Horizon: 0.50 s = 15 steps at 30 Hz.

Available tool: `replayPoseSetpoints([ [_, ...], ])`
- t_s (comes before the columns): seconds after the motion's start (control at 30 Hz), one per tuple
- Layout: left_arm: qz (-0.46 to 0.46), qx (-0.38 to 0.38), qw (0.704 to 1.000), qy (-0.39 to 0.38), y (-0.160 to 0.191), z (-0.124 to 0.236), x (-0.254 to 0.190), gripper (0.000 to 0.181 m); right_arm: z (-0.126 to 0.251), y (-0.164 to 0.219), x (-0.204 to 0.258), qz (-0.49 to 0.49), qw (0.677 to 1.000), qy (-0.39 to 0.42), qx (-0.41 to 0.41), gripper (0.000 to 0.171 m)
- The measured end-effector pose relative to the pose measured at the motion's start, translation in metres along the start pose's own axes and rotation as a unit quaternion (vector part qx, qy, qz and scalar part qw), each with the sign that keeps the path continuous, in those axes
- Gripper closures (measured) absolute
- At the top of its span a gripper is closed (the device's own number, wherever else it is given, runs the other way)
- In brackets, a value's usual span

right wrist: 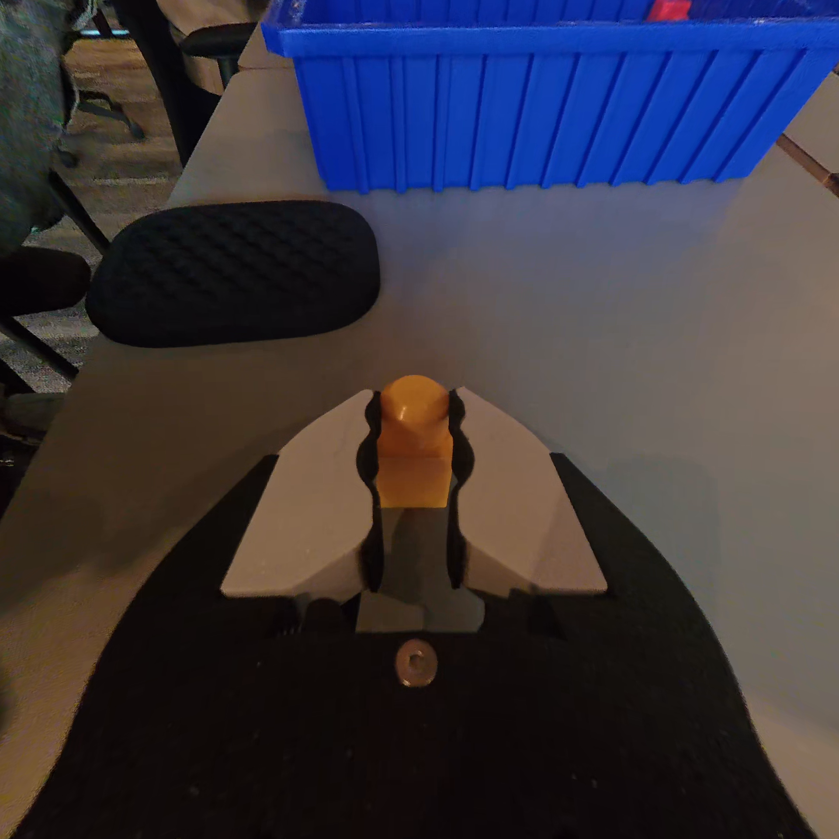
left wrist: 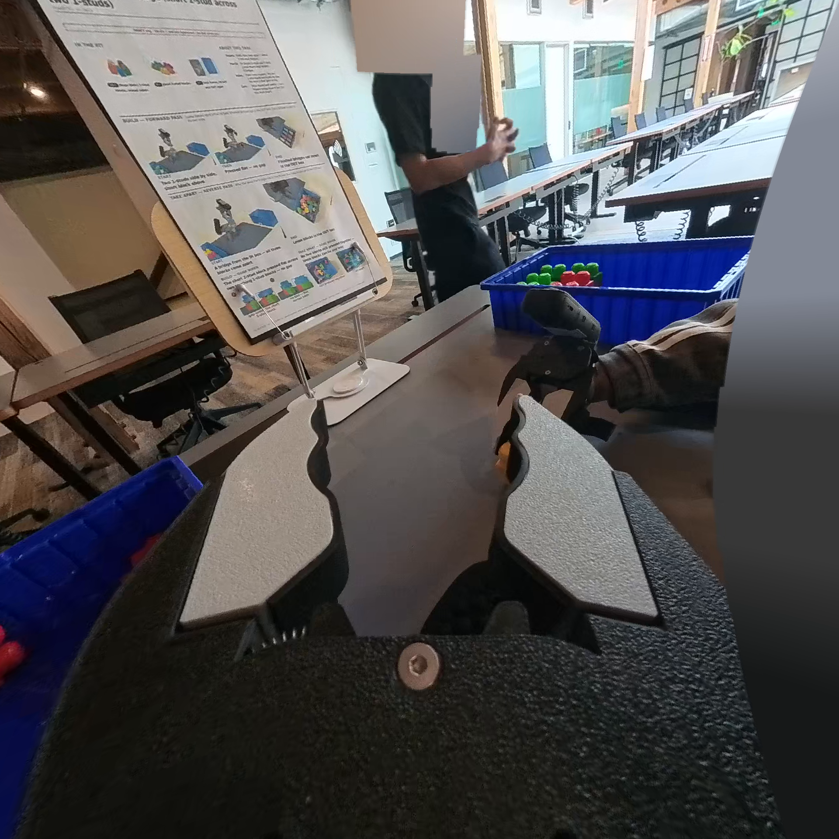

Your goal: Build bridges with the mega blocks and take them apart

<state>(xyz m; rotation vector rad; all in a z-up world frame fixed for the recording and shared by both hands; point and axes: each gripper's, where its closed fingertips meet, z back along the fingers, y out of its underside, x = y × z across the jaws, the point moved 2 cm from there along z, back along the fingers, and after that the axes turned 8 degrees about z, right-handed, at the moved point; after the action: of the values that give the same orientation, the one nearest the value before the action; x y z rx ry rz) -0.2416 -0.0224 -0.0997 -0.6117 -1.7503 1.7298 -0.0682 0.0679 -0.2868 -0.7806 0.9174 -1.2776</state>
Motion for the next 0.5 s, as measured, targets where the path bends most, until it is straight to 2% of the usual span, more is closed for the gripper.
replayPoseSetpoints([
  [0.37,-0.001,0.002,1.000,-0.001,0.0010,0.0009,0.0013,0.105,0.0010,0.0078,0.0061,0.009,1.000,-0.016,0.009,0.137],
  [0.5,0.005,0.009,1.000,-0.008,0.0037,0.0010,0.0045,0.100,0.0051,0.0020,0.0071,-0.003,1.000,-0.024,-0.005,0.121],
])
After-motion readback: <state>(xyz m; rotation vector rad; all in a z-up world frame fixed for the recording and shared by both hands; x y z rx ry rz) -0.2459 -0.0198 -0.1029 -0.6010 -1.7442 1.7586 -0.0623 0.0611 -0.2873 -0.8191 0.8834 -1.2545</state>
